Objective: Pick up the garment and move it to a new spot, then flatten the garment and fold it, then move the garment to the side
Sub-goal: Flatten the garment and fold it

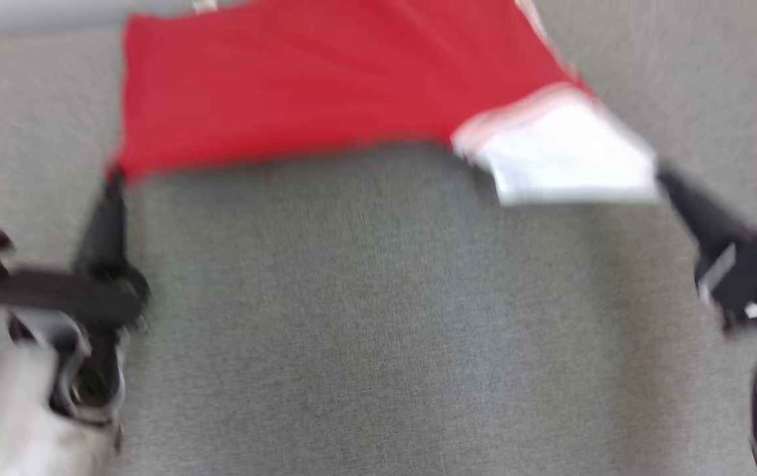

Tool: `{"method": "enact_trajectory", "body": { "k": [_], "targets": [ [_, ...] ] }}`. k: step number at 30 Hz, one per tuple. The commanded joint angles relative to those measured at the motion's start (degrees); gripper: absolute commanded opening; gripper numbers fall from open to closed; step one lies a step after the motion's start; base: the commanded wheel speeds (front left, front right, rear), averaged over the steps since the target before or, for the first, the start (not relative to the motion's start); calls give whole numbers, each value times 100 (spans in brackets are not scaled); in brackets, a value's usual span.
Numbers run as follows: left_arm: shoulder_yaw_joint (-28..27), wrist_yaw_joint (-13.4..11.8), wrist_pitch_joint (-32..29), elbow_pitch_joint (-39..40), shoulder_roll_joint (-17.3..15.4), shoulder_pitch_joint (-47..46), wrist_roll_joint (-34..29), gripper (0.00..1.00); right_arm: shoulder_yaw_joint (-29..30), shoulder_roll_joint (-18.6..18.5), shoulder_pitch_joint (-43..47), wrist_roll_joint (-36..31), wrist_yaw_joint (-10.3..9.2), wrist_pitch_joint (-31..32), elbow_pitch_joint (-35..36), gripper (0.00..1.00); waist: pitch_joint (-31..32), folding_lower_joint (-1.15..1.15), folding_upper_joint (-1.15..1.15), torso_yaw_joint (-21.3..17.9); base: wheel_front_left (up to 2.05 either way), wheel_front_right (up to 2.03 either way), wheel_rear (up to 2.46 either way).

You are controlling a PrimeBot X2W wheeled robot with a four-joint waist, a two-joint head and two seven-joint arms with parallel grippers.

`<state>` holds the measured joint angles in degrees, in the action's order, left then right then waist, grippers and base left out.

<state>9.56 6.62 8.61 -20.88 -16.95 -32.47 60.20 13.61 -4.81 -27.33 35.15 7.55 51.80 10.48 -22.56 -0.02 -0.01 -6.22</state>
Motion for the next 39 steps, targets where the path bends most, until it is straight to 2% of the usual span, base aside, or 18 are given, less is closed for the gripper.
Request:
{"method": "enact_trajectory", "body": {
  "k": [1,5,10,19,23,31,39],
  "targets": [
    [29,3,30,-15,-18,196,-87,0,68,1,228,-56,-11,142,129,0,660,2,1,144,0,0,0],
    [16,-115,242,-146,170,881,2,0,398,12,1333,-404,-11,1183,767,0,1048,2,1,189,0,0,0],
    [60,-272,374,-124,247,1496,-122,0,631,29,2066,-756,-11,1708,1000,0,1253,2,1,242,0,0,0],
    [191,-520,500,286,493,2683,-218,0,868,110,2876,-1047,-11,1775,867,0,1478,2,1,440,0,0,0],
    [352,-683,436,493,501,3145,-314,0,988,126,3121,-1214,-11,1758,806,0,1560,2,1,558,0,0,0],
    [595,-1037,147,889,308,3938,-489,0,1206,169,3543,-1425,-11,1772,705,0,1674,2,1,765,0,0,0],
    [700,-1145,-44,1167,167,4297,-516,0,1387,181,3834,-1468,-11,1890,828,0,1716,2,1,898,0,0,0]
  ]
}}
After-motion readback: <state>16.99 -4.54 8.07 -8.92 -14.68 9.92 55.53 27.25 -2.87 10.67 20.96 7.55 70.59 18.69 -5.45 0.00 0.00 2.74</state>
